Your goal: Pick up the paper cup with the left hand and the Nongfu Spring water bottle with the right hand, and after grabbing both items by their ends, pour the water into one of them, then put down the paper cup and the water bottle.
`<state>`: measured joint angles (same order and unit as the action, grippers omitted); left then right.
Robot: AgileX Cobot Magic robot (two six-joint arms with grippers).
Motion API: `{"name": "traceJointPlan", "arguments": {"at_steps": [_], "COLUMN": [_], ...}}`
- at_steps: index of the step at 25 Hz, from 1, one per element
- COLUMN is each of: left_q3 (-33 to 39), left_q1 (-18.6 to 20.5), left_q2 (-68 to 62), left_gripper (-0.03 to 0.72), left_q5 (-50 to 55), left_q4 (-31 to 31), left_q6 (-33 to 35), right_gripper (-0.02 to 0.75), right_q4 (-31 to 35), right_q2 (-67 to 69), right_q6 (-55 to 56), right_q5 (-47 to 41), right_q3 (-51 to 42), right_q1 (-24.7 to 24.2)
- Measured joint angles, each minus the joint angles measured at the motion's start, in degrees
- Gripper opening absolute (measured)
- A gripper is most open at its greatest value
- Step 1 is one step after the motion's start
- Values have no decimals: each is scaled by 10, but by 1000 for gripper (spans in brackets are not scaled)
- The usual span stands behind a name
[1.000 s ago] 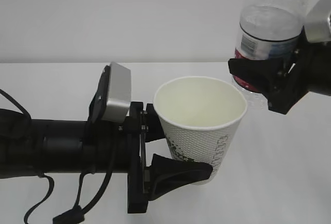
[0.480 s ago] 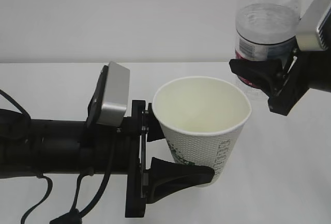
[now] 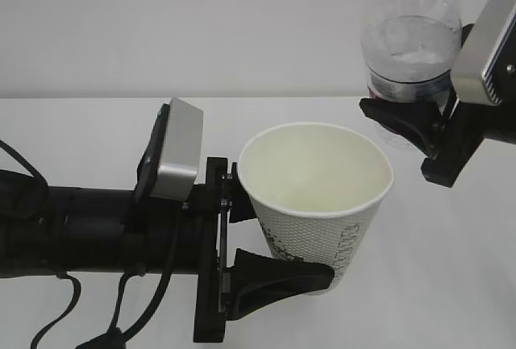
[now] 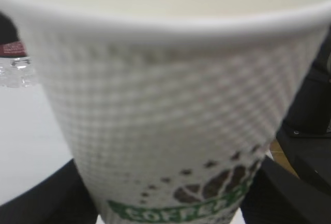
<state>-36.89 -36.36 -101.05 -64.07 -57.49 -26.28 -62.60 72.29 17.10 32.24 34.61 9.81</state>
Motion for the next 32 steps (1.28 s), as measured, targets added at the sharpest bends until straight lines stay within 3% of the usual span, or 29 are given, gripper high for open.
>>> {"name": "traceJointPlan", "arguments": {"at_steps": [32], "left_q3": [0], "left_q1": [0], "left_q2": [0], "left_gripper": [534], "left_q5": [0], "left_q4": [-5], "left_q6": [0], "right_gripper": [485], "right_q4": [0], "right_q2": [0], "right_q6": [-41], "right_q5": [-22], "right_q3": [0], "right_q1": [0]}}
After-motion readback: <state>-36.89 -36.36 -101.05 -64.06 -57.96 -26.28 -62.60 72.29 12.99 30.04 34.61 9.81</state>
